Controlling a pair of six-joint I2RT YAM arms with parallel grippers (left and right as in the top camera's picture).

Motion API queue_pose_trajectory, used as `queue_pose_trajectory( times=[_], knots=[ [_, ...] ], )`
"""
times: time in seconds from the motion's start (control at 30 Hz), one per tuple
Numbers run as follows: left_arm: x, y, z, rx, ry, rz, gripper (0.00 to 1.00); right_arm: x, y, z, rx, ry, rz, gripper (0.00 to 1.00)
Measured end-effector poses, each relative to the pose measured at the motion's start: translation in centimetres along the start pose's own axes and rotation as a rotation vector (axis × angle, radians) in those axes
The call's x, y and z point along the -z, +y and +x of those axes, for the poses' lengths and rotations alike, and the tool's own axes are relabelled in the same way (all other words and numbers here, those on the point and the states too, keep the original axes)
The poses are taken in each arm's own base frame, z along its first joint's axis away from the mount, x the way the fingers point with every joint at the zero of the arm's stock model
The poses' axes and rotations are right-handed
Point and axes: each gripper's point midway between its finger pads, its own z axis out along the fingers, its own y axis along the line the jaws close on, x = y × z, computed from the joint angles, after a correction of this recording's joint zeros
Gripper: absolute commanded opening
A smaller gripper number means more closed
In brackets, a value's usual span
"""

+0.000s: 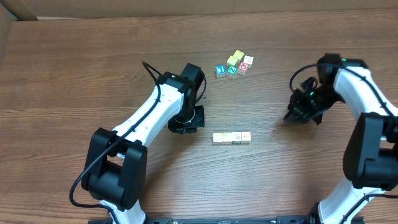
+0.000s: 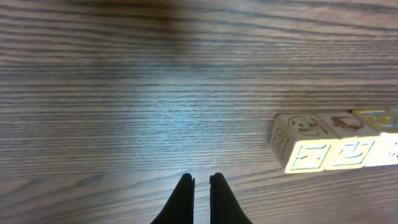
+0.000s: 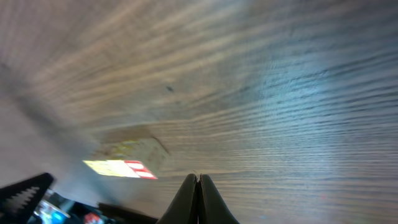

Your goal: Flip 4 blocks

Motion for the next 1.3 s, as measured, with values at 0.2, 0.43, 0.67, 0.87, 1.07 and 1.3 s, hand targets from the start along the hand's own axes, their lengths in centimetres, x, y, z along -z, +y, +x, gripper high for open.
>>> queue_pose_trajectory(
  times=[0.2, 0.43, 0.67, 0.87, 1.07, 1.3],
  knots=[
    [-0.2, -1.1, -0.1, -0.009, -0.026, 0.004, 0.04, -4.2, 0.4, 1.8, 0.092, 0.039, 0.034, 0.04],
    [-0.8, -0.7, -0.5, 0.008, -0.03, -0.026, 0.04, -5.8, 0.8, 1.2, 0.153, -0.027, 0.144, 0.04],
    [-1.0, -0.3, -0.1, 0.021, -0.002, -0.028, 0.04, -4.9, 2.0, 2.7, 0.146, 0.04, 0.1, 0.04],
    [-1.2, -0.4, 0.3, 0.023, 0.023, -0.025, 0.04, -4.1, 3.5, 2.5, 0.183, 0.033, 0.069, 0.04],
    [-3.1, -0.8, 0.3, 0.016, 0.038, -0.007, 0.04, -5.8, 4.4, 3.3, 0.246, 0.031, 0.091, 0.04],
    [-5.7, -1.3, 0.7, 0.019, 0.103, 0.007, 0.04, -6.7, 3.9, 3.6, 0.239, 0.013, 0.176, 0.04]
  ],
)
